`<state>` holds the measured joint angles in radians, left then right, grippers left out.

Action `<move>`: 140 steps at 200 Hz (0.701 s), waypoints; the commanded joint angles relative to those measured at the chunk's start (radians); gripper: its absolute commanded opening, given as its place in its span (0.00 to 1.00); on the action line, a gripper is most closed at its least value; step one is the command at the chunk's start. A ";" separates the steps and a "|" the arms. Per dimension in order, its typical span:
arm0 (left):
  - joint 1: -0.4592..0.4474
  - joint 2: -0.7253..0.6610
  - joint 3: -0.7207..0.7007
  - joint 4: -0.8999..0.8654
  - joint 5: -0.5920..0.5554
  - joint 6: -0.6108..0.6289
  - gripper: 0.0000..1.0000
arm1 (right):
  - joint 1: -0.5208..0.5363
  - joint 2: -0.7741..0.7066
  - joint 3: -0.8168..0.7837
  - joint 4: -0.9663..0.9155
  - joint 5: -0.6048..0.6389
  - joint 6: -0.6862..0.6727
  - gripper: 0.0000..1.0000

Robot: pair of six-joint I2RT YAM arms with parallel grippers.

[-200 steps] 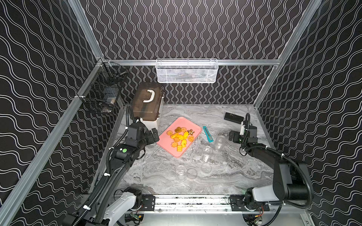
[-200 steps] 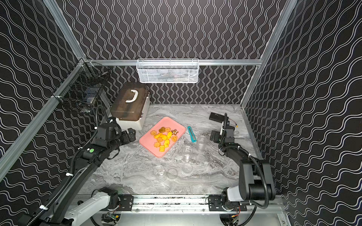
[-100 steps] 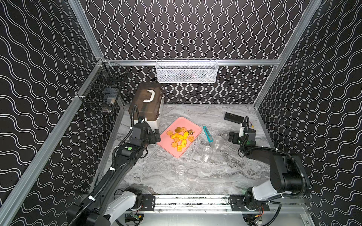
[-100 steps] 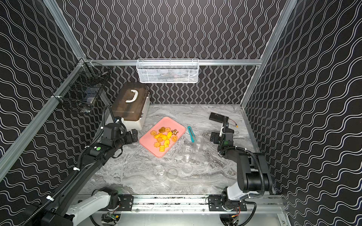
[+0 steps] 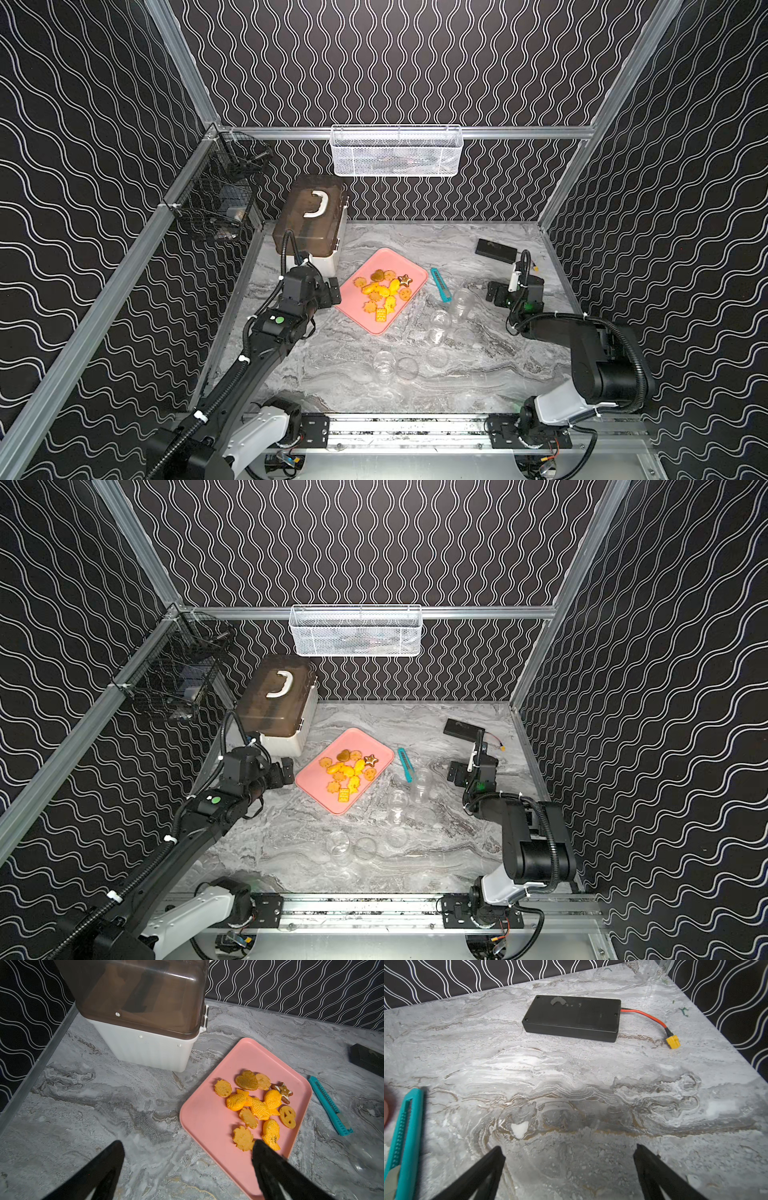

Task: Pour the cookies out of the jar
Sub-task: Reset both arms

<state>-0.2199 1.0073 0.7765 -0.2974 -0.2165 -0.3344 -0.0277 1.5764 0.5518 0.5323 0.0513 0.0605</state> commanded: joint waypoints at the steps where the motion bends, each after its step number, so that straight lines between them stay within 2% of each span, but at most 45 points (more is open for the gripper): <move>1: 0.001 0.008 -0.025 0.100 -0.021 0.036 0.99 | -0.006 0.016 -0.015 0.125 -0.029 0.014 1.00; 40: 0.001 0.028 -0.081 0.213 -0.039 0.066 0.99 | -0.012 0.032 -0.052 0.206 -0.029 0.021 1.00; 96: 0.001 0.084 -0.200 0.469 -0.101 0.219 0.98 | -0.012 0.029 -0.096 0.273 -0.033 0.019 1.00; 127: 0.011 0.162 -0.332 0.766 -0.083 0.282 0.98 | -0.012 0.048 -0.105 0.304 -0.037 0.008 1.00; 140: 0.024 0.219 -0.349 0.810 -0.095 0.283 0.98 | -0.012 0.048 -0.107 0.307 -0.039 0.006 1.00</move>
<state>-0.2119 1.1618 0.4641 0.2722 -0.2939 -0.1196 -0.0406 1.6196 0.4492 0.7700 0.0216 0.0704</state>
